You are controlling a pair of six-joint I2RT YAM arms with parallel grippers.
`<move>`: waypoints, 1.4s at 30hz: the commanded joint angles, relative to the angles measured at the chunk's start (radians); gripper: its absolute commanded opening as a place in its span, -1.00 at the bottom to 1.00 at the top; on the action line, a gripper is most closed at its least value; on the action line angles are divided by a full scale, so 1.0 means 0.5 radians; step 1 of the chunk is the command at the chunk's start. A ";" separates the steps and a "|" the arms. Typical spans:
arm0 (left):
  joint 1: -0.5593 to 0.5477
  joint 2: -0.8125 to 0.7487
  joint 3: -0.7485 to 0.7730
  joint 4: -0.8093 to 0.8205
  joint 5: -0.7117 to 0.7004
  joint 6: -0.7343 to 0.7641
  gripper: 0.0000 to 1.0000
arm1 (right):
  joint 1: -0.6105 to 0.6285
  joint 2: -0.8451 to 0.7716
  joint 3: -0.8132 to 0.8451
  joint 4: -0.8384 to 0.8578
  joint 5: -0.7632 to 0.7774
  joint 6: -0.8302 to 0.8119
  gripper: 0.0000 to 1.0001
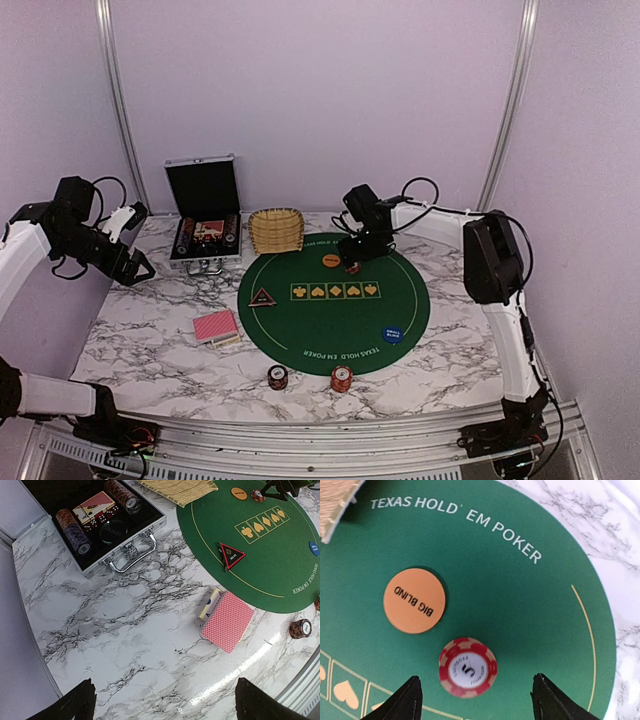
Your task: Distribute texas hold em gaming equipment
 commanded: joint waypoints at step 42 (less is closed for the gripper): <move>-0.003 -0.040 0.088 -0.085 -0.028 -0.041 0.98 | 1.172 -1.168 -1.550 -0.087 -0.301 0.244 0.62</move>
